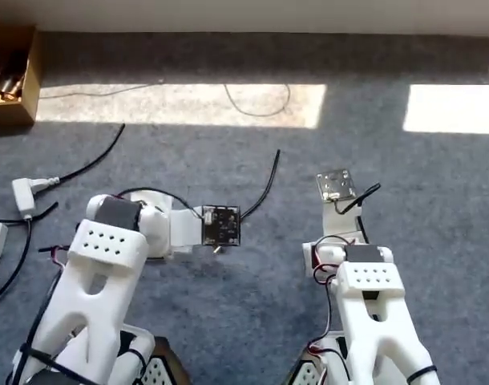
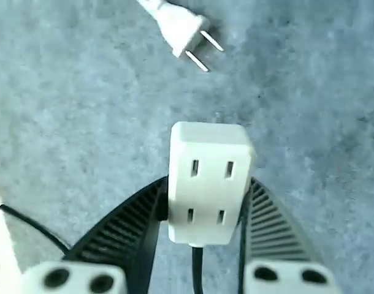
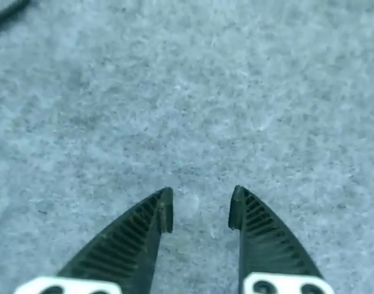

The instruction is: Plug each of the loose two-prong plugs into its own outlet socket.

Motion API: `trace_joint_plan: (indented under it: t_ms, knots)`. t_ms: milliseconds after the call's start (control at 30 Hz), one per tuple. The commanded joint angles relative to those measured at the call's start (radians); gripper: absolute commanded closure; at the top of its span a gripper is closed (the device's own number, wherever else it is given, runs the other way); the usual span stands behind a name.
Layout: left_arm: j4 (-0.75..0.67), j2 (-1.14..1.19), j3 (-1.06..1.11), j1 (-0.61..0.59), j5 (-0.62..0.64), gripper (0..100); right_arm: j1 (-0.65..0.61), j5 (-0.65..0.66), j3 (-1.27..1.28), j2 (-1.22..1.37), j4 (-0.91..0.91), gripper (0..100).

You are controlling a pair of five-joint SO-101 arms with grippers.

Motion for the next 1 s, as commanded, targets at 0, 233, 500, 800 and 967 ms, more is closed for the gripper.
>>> trace_joint_plan:
  t_ms: [0, 233, 500, 800, 967]
  knots:
    - [-0.189, 0.048, -0.018, -0.01, 0.109, 92, 0.005, -0.002, -0.004, 0.002, -0.012, 83.8]
    - [-0.345, 0.437, -0.113, -0.016, 0.221, 88, -0.002, -0.002, 0.021, 0.002, -0.015, 83.8]
    - [-0.324, 0.638, -0.127, -0.054, 0.239, 69, -0.033, -0.002, 0.025, -0.004, -0.015, 83.8]
    - [-0.213, 0.367, -0.199, -0.234, 0.284, 68, -0.059, 0.089, 0.01, 0.001, -0.01, 83.8]
    - [-0.146, 0.107, -0.079, -0.257, 0.404, 69, -0.163, 0.261, -0.065, 0.002, -0.001, 83.7]
